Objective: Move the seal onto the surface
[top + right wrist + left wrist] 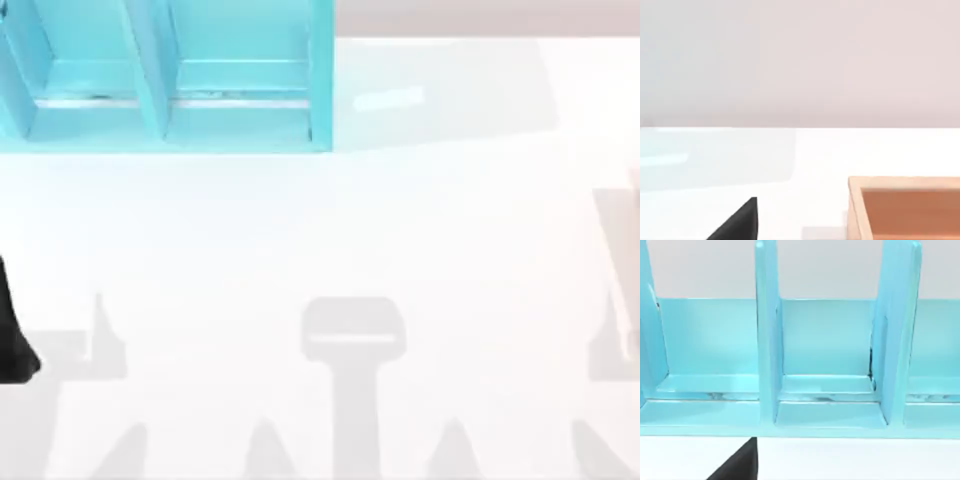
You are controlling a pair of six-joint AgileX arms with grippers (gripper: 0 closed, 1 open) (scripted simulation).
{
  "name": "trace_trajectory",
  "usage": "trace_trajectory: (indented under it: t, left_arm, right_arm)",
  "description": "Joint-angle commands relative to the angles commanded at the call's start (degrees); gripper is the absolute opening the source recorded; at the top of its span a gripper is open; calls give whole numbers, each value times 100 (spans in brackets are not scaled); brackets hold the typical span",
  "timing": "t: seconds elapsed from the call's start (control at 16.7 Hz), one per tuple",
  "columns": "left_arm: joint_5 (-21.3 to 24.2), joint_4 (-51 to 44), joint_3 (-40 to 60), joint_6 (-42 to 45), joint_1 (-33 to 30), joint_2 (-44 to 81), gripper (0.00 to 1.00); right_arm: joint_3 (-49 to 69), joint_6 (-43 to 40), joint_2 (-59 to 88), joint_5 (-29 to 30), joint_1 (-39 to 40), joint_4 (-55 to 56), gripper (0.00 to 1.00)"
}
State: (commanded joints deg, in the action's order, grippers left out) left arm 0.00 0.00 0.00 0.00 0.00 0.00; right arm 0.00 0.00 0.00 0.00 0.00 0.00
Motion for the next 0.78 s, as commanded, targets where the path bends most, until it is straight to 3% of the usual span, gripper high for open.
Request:
trace_trajectory:
  t: [0.36,0.78]
  left_arm:
    - [0,0,0,0,0,0,100]
    - [0,0,0,0,0,0,100]
  right_arm:
    - [519,-242,601,-20,-188,-513,100]
    - [2963,-1178,3811,127,-1215,-2723,100]
